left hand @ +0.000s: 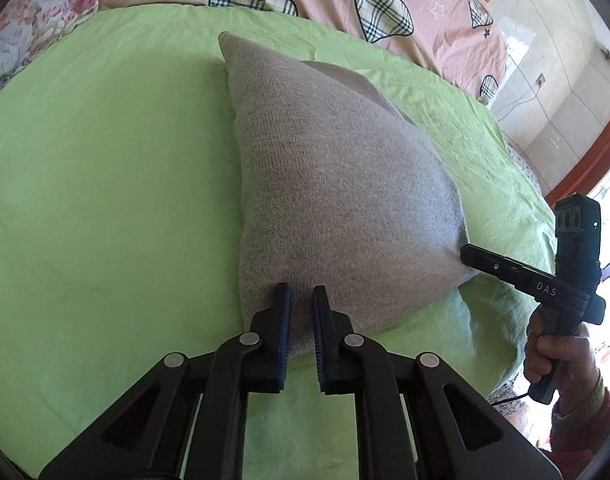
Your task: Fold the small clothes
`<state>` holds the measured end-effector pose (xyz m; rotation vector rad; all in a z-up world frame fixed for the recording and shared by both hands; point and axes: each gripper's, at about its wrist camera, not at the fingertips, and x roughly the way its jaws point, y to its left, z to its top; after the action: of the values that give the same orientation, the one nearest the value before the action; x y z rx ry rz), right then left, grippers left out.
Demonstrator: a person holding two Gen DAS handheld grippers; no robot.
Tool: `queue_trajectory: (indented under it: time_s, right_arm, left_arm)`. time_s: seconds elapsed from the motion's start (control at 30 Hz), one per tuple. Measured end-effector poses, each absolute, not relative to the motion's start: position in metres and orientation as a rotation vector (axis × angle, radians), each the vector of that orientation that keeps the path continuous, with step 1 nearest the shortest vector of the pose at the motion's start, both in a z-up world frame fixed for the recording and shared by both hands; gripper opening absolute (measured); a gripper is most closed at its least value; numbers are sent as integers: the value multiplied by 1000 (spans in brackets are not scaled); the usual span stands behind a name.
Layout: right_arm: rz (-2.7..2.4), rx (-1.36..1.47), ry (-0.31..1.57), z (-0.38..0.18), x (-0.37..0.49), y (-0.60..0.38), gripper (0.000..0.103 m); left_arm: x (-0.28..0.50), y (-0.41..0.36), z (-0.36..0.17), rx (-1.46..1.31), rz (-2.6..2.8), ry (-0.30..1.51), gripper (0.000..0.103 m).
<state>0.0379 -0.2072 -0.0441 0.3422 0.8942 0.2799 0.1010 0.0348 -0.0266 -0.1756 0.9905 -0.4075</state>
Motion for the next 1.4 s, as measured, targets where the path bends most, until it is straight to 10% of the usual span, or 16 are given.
queue_trajectory:
  time_s: [0.17, 0.5, 1.4]
  right_arm:
    - [275, 340, 858, -17, 16, -205, 29]
    - [292, 239, 839, 1, -25, -166, 71]
    - [257, 125, 808, -5, -47, -150, 89]
  left_arm:
    - [80, 46, -10, -206, -333, 995, 52]
    - [30, 41, 2, -106, -210, 981, 80]
    - [14, 27, 12, 57, -128, 875, 86]
